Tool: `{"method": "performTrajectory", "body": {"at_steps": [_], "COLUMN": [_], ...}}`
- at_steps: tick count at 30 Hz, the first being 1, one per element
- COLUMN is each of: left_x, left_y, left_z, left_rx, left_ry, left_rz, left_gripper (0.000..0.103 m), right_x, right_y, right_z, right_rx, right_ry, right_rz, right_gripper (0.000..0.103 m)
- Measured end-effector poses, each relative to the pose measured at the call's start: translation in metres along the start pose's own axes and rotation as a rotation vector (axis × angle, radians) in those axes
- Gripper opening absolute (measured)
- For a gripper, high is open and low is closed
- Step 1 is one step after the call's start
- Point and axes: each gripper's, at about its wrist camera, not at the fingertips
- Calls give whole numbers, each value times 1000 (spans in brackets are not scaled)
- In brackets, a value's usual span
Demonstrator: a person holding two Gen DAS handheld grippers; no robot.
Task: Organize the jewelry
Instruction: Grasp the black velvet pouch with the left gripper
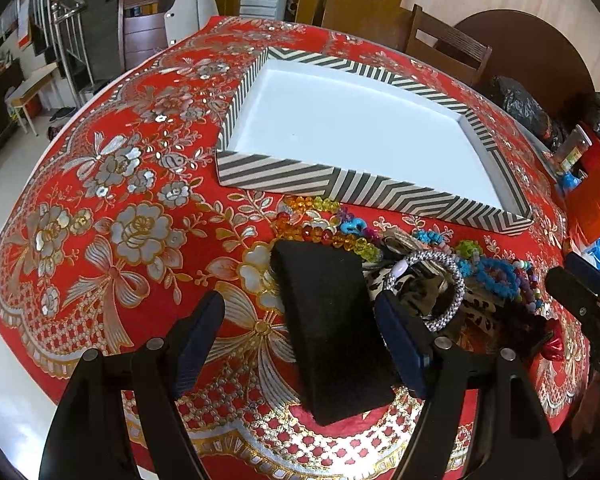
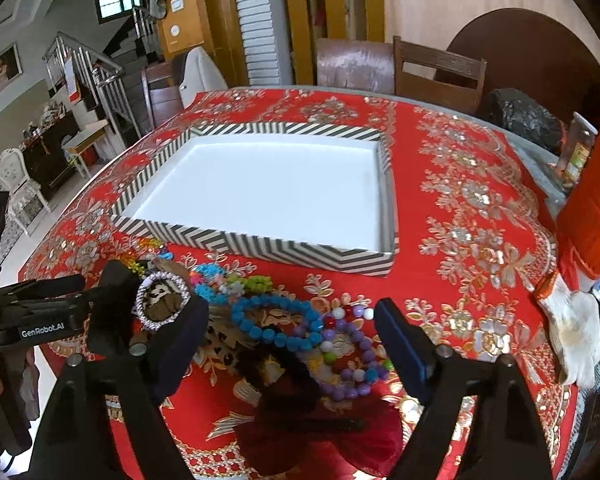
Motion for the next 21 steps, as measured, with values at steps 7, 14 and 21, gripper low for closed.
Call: {"method": "performTrajectory", "body": {"at_steps": [7,14,21], "left_x": [-3,-3,-3], "left_y": [2,0,0], "left_z": [-5,-6,-7], "left_rx": [13,14,11], "left_ry": [11,9,6], "left_rz": [-4,-4,-9], "left_gripper": [76,76,75], "right_x": [17,18,21], "right_y": [-2,-1,-2], "right_z": [-14,-15,-19], "right_rx": [31,36,55], "right_ry": [-59,-60,-62], "right_rz": [41,37,50], "right_gripper": [73,73,73]}}
Point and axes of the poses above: each gripper's, at about its wrist camera, not at the fingertips, and z roughly against the way its jaws point, x to its left, y to its underside, and after that the axes turned 15 degrees about -y, right-handed
